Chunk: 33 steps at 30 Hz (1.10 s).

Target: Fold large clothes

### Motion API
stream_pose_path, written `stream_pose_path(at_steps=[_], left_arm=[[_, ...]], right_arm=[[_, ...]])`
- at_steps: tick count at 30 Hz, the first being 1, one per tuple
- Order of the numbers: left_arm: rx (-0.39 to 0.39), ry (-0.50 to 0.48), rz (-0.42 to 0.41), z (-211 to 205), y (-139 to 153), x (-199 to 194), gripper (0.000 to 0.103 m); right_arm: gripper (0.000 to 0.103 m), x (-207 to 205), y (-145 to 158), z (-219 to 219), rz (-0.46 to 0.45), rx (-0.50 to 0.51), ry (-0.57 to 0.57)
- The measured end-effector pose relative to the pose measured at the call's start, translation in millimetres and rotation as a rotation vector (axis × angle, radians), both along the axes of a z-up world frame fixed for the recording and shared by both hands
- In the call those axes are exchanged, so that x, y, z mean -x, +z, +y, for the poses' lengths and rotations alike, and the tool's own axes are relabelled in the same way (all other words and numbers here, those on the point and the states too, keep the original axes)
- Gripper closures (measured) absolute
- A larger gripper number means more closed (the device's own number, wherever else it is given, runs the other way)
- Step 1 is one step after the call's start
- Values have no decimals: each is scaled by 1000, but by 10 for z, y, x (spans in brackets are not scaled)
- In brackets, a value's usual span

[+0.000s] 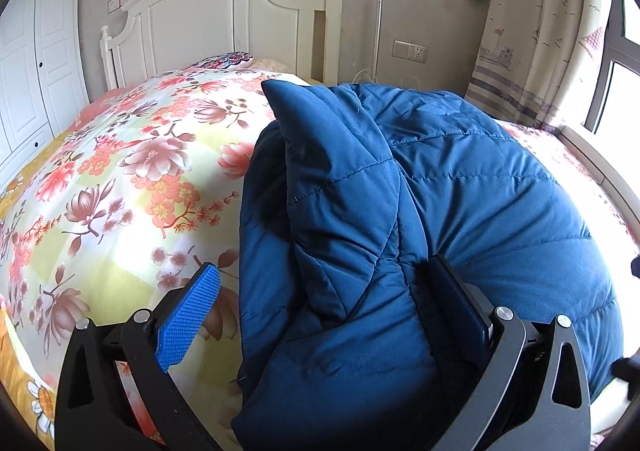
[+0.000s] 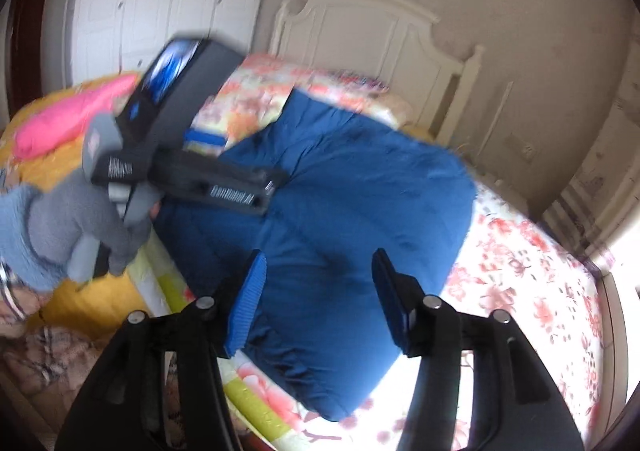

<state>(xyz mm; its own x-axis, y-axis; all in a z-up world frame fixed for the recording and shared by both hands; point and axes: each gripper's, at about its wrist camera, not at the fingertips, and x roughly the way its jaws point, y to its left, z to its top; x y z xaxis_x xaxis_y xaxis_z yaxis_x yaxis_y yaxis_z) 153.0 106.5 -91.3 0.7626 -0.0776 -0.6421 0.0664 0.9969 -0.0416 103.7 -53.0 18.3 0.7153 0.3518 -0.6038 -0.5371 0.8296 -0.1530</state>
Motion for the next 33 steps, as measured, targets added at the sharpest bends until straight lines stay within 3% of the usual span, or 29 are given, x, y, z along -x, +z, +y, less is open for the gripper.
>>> stream_pose_path(at_steps=[2, 3, 7, 9, 11, 12, 14, 17, 20, 23, 26, 29, 33], left_arm=[[2, 3, -2, -1, 0, 8, 4], [-4, 4, -3, -8, 4, 15, 4], [-13, -13, 9, 27, 70, 57, 4], [131, -61, 67, 245, 139, 69, 4], [299, -74, 134, 556, 155, 28, 4], [340, -70, 159, 659, 154, -4, 4], [447, -85, 252, 881, 101, -146, 4], [452, -114, 346, 925, -51, -367, 4], [461, -142, 402, 837, -224, -497, 4], [477, -137, 391, 776, -310, -480, 4], [469, -135, 313, 730, -349, -387, 4], [490, -161, 236, 744, -397, -336, 4], [494, -176, 242, 719, -396, -337, 7]], right_arm=[[41, -100, -207, -42, 81, 8, 5], [39, -121, -256, -72, 74, -11, 11], [35, -139, -155, -263, 148, -102, 31], [29, -213, -75, -456, 194, -201, 31], [14, -294, 1, -740, 215, -330, -12], [5, -349, 26, -833, 221, -374, -45], [2, -497, 11, -1018, 254, -433, -110], [2, -747, -115, -1121, 352, -476, -137], [2, -1039, -353, -1029, 473, -432, -161], [2, -1189, -510, -943, 548, -506, -115], [2, -1329, -609, -893, 588, -546, -93], [2, -1343, -658, -854, 598, -558, -92], [4, -1237, -642, -818, 559, -552, -85]])
